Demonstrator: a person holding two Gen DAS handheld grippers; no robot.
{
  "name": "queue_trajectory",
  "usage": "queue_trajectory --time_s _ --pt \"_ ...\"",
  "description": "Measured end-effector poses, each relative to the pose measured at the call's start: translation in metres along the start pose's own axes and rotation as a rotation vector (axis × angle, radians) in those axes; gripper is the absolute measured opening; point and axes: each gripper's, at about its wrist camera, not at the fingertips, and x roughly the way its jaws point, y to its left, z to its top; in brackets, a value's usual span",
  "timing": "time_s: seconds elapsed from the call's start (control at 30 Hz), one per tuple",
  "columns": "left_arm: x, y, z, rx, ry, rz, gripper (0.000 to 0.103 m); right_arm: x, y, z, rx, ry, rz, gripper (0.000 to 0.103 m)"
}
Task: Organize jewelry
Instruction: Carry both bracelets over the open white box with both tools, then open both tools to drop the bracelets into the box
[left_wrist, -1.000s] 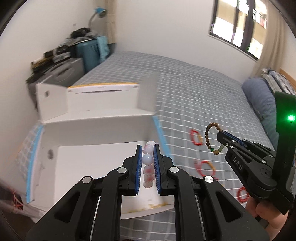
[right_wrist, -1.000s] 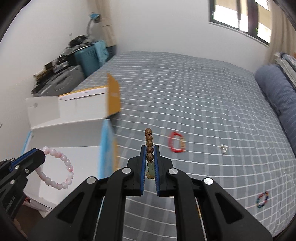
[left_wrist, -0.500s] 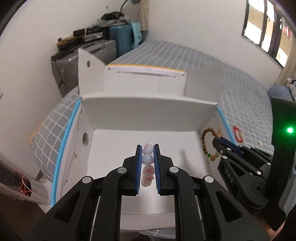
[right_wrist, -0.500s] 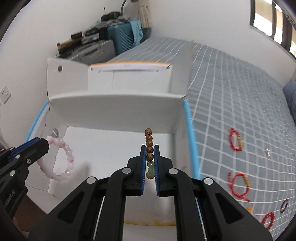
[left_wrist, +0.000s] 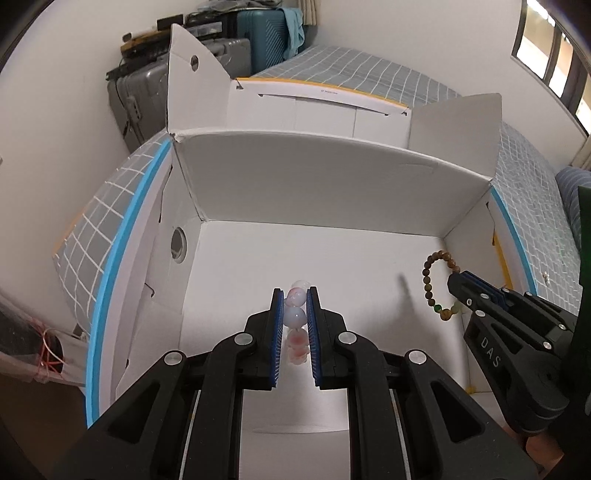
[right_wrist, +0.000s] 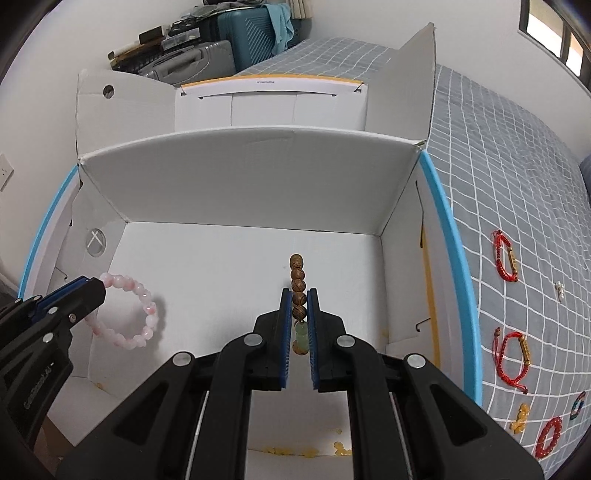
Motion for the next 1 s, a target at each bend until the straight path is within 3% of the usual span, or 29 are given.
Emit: queue_trajectory --time_s 0.2,0.23,0.3,0.37,0.47,0.73,1.0 --pt "0.002 0.002 -0.001 -0.002 0.009 0.01 0.013 0.001 0.002 0.0 -0.002 0.004 -0.013 0.01" --pt "0.002 0.002 -0.001 -0.002 0.006 0.013 0.015 0.001 0.001 0.0 0.005 0.003 -0.009 0.015" --pt "-0.001 0.001 0.0 0.007 -0.01 0.03 0.025 -0.002 0.0 0.001 0.01 -0.012 0.0 0.038" --pt "-0.007 0.001 0.0 0.008 -0.034 0.041 0.057 -0.01 0.0 0.001 0.011 -0.046 -0.005 0.06" --pt "-0.018 0.003 0.001 0.014 -0.081 0.052 0.07 -0.017 0.003 0.002 0.008 -0.069 -0.017 0.072" --pt "-0.038 0.017 0.005 -0.031 -0.14 0.054 0.091 -0.035 0.005 0.003 -0.002 -0.121 -0.039 0.089" --pt "-0.055 0.003 0.006 -0.013 -0.175 0.027 0.097 -0.061 -0.017 -0.002 0.024 -0.165 -0.039 0.094"
